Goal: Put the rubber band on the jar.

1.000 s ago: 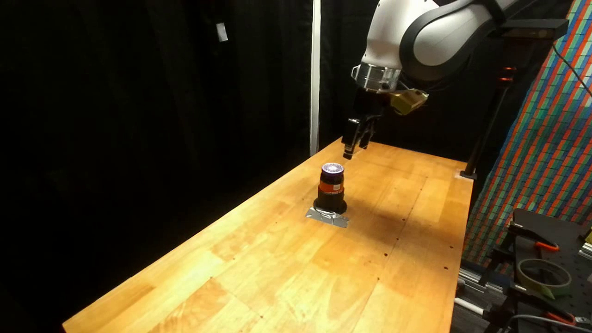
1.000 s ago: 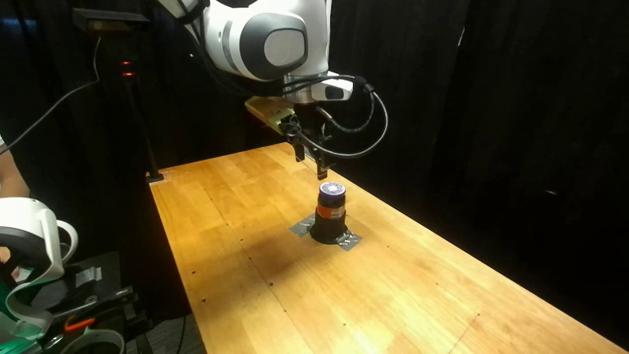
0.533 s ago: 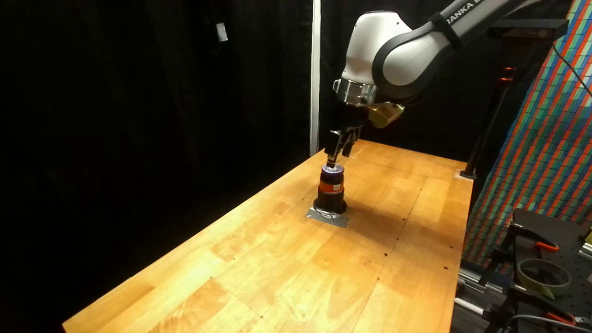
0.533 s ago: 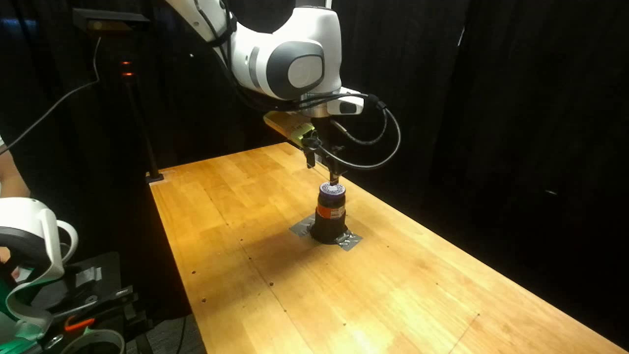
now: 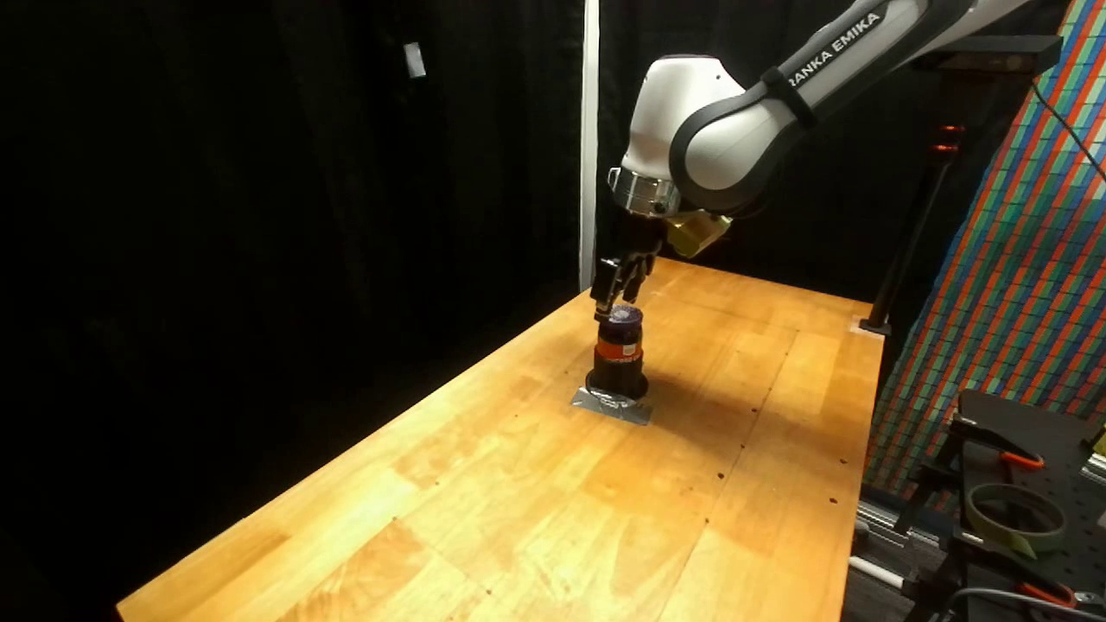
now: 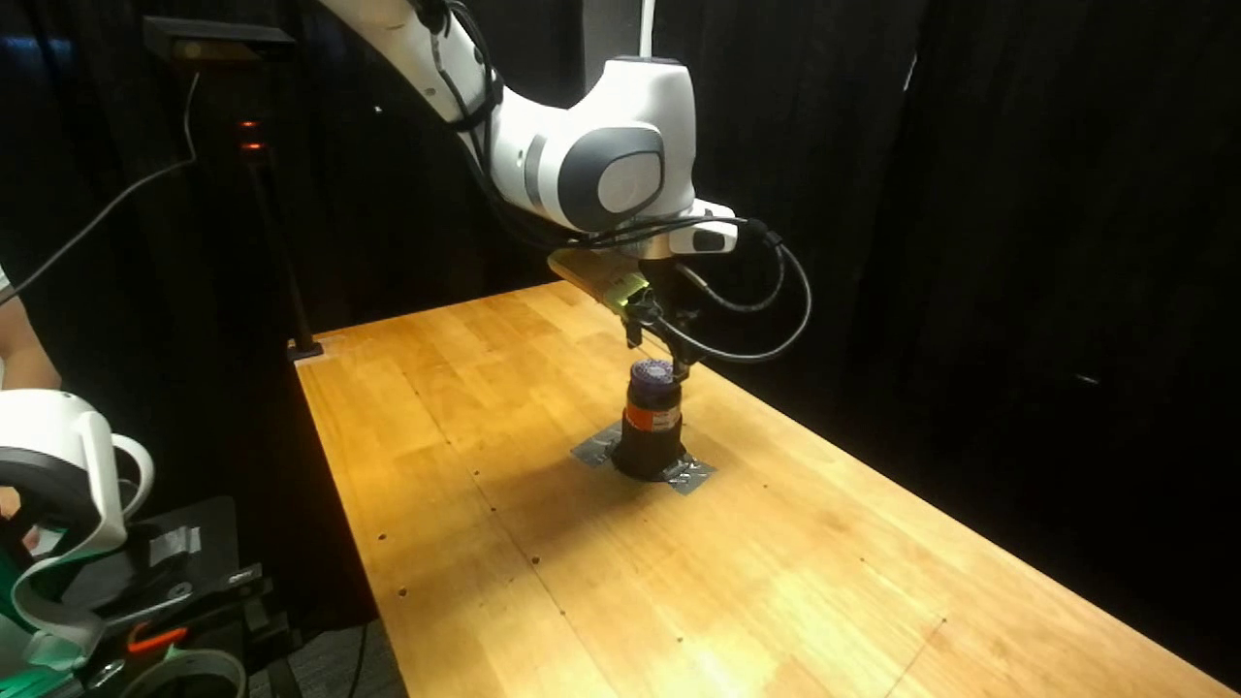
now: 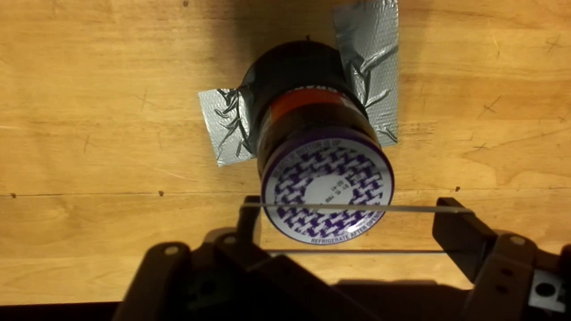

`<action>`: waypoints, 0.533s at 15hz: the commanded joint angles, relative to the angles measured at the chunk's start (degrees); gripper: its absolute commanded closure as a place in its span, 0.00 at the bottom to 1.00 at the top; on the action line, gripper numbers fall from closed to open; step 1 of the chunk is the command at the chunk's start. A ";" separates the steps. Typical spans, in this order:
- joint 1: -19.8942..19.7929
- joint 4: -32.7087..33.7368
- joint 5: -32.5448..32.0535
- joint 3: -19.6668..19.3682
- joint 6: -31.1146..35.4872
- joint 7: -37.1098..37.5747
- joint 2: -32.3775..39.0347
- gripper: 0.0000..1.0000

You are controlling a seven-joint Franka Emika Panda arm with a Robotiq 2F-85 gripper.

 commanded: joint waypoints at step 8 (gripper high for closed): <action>1.19 4.05 -0.70 -2.65 2.38 -0.93 4.65 0.00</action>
